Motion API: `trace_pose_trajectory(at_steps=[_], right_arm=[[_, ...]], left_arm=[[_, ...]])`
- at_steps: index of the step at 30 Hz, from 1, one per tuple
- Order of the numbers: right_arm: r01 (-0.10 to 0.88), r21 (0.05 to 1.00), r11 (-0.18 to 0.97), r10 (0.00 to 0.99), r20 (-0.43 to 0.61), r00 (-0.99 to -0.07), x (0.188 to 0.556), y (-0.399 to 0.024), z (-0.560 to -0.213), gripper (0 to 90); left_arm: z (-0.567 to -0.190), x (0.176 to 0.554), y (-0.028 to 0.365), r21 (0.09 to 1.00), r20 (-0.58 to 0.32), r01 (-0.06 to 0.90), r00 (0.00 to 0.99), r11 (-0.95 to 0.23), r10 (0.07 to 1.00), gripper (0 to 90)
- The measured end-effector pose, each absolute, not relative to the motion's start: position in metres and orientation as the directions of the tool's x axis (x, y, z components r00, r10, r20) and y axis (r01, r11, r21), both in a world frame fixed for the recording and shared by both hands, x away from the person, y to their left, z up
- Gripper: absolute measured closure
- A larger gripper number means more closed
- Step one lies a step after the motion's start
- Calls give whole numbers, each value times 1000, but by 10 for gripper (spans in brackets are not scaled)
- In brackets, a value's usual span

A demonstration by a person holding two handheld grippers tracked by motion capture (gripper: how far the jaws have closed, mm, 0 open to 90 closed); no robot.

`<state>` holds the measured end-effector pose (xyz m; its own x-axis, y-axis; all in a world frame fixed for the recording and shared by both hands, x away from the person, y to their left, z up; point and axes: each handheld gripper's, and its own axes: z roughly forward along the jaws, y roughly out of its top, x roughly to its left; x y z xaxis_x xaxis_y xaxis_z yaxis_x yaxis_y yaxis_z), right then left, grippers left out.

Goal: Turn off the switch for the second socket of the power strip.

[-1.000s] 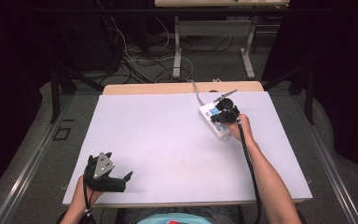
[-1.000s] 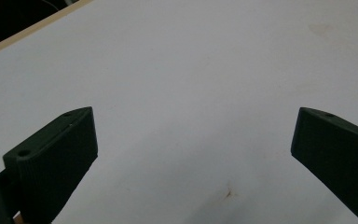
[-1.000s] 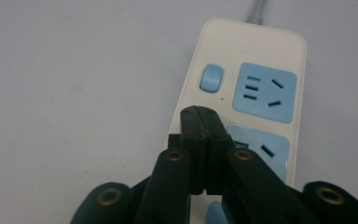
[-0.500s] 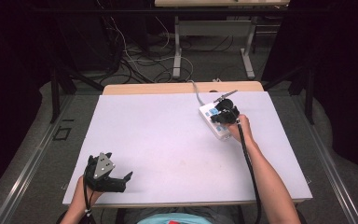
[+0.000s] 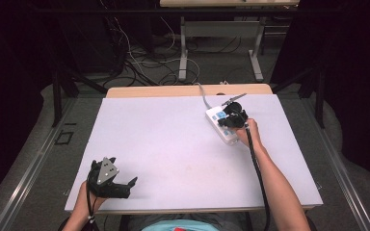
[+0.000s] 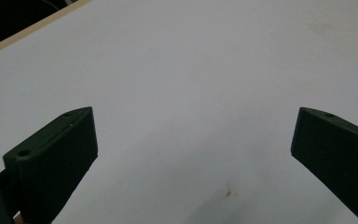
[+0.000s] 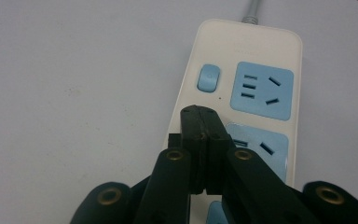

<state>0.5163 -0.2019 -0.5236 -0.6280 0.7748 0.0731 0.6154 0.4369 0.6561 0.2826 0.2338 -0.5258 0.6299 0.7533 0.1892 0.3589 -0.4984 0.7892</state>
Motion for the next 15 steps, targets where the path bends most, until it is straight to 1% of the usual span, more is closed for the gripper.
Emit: trace_pose_trajectory(at_steps=[3, 4, 15], right_arm=[[607, 665, 434, 772, 72, -631, 517, -202, -525, 900], [613, 654, 442, 772, 70, -632, 516, -202, -524, 900], [617, 652, 441, 777, 66, -626, 516, -201, -524, 900]], left_arm=[[-525, 282, 234, 784, 187, 365, 632, -502, 752, 3], [-525, 283, 234, 784, 188, 364, 632, -502, 751, 3], [-526, 283, 233, 784, 187, 366, 632, -502, 752, 3]])
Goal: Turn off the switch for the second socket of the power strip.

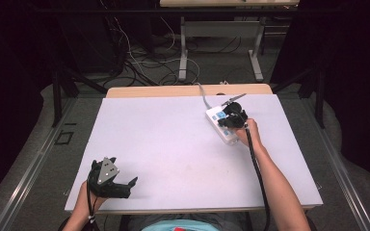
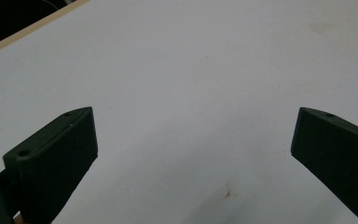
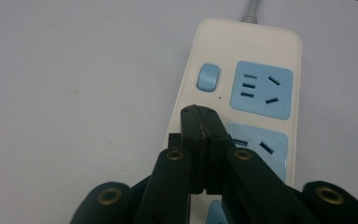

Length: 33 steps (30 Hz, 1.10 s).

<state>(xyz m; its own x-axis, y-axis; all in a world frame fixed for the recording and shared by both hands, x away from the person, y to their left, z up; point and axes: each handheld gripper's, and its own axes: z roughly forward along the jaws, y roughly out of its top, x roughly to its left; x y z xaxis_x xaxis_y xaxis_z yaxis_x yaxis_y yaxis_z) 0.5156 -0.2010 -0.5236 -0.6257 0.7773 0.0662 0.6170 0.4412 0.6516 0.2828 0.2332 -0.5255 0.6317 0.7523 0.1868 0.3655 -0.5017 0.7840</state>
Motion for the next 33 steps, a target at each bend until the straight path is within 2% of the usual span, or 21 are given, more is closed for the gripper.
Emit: trace_pose_trajectory(at_steps=[33], right_arm=[[631, 656, 414, 787, 91, -610, 516, -201, -526, 900]], left_arm=[[-527, 283, 232, 786, 189, 364, 627, -500, 755, 3]])
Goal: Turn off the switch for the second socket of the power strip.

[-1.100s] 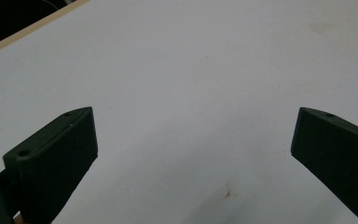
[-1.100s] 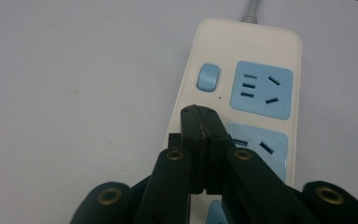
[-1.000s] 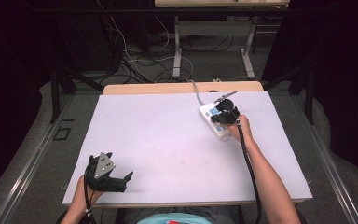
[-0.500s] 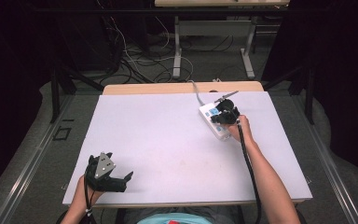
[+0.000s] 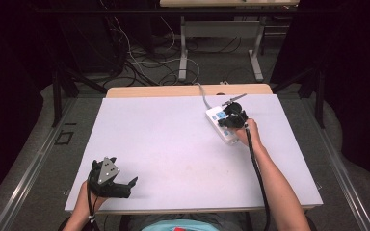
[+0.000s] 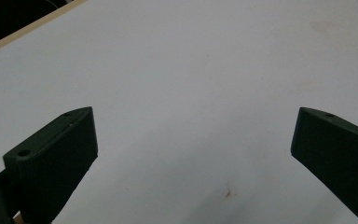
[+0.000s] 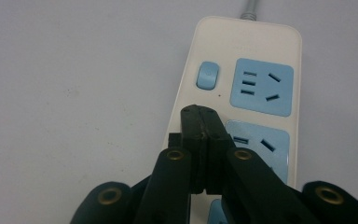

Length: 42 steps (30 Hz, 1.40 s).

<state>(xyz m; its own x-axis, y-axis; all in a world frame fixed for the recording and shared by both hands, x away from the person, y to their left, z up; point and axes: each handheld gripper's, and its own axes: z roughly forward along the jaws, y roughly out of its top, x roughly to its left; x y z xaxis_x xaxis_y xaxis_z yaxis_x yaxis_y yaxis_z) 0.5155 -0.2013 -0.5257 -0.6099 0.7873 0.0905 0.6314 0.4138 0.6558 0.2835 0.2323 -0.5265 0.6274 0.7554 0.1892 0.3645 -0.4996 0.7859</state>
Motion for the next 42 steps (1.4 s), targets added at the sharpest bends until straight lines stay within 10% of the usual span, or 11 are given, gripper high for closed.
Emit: trace_pose_trajectory(at_steps=[42], right_arm=[[622, 648, 441, 785, 59, -617, 514, -199, -524, 900]], left_arm=[[-526, 283, 233, 778, 198, 364, 632, -512, 749, 3]])
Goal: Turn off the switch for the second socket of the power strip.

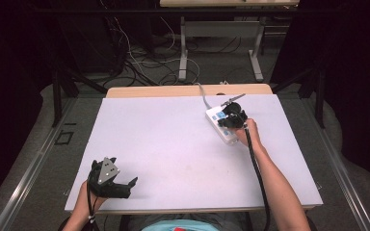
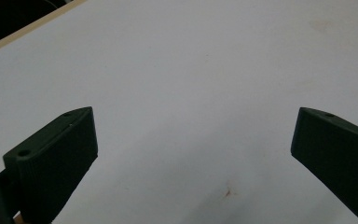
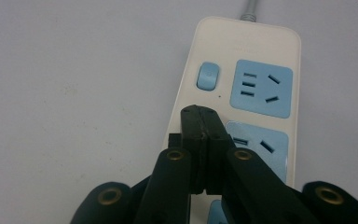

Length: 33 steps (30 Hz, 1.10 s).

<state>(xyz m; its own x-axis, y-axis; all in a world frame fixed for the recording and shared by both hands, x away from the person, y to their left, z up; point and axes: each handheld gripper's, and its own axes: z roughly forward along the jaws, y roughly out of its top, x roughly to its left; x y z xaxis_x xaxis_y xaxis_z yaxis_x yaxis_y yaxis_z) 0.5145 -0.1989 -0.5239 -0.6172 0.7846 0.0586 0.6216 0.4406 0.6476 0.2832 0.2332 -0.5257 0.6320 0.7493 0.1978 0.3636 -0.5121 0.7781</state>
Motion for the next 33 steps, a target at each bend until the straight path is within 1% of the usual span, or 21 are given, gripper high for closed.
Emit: trace_pose_trajectory(at_steps=[6, 11, 12, 15, 18, 19, 22, 29, 30, 32, 33], right_arm=[[611, 644, 461, 781, 32, -623, 514, -196, -523, 900], [606, 652, 457, 782, 31, -623, 514, -196, -524, 900], [610, 641, 466, 783, 22, -622, 514, -196, -523, 900], [592, 651, 474, 779, 2, -627, 514, -195, -520, 900], [592, 658, 465, 781, 10, -624, 514, -196, -521, 900], [607, 653, 453, 789, 23, -614, 513, -195, -520, 900], [593, 659, 463, 782, 12, -624, 514, -196, -521, 900], [603, 653, 458, 789, 14, -614, 514, -196, -520, 900], [592, 657, 467, 784, 3, -621, 514, -197, -520, 883], [598, 662, 451, 788, 18, -615, 514, -197, -520, 814], [607, 651, 456, 790, 18, -613, 514, -197, -520, 795]], left_arm=[[-526, 284, 233, 782, 200, 360, 628, -509, 752, 3], [-526, 284, 233, 782, 200, 360, 628, -509, 752, 3], [-526, 284, 233, 782, 200, 360, 628, -509, 752, 3], [-526, 284, 233, 782, 200, 361, 628, -509, 752, 3], [-526, 284, 233, 782, 200, 361, 628, -509, 752, 3], [-526, 284, 233, 781, 200, 361, 628, -509, 752, 3], [-526, 284, 233, 782, 199, 360, 628, -508, 752, 3], [-526, 283, 233, 779, 192, 367, 633, -509, 750, 3], [-526, 283, 233, 779, 189, 368, 633, -507, 751, 3], [-526, 283, 233, 779, 189, 368, 633, -507, 751, 3], [-526, 283, 233, 779, 189, 368, 633, -507, 751, 3]])
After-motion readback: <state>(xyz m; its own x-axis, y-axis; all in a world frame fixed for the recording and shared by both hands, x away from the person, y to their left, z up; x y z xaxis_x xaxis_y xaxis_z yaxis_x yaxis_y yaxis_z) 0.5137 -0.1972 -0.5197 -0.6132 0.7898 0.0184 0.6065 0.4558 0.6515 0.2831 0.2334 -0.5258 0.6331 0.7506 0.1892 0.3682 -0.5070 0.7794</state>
